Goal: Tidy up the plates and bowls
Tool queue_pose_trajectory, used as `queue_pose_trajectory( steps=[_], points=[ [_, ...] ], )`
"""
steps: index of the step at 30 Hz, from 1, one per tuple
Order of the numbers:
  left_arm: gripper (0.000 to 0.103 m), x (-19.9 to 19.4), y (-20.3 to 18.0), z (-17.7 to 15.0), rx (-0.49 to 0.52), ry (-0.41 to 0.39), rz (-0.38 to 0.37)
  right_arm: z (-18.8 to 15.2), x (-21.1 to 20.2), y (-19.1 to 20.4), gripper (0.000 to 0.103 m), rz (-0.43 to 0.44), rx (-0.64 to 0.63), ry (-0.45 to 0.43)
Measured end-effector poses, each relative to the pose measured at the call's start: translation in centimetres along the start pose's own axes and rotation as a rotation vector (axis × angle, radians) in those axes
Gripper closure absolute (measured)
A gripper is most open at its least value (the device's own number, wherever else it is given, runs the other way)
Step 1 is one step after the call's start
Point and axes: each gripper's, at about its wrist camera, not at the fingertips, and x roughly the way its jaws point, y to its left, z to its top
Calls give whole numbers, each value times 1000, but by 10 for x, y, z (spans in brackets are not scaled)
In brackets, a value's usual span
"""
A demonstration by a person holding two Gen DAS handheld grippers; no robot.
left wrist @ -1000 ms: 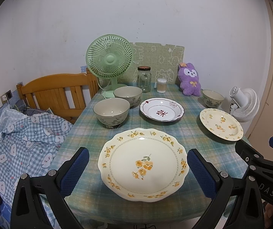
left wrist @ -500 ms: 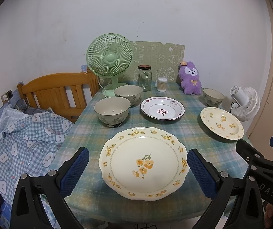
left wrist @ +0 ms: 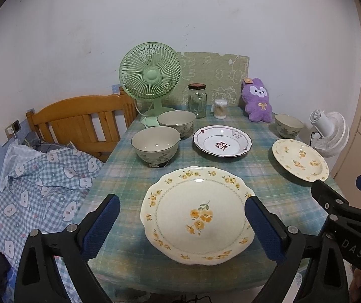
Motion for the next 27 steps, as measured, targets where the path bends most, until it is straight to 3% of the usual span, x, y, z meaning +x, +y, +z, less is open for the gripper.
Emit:
queue_pose_trajectory(
  steps=[14,27],
  points=[
    [10,49,21,19,0,97,1,18,51,33,11,16,-17,97],
    [27,115,40,15,-18,263,-34,15,118,70,18,21,-49,252]
  ],
)
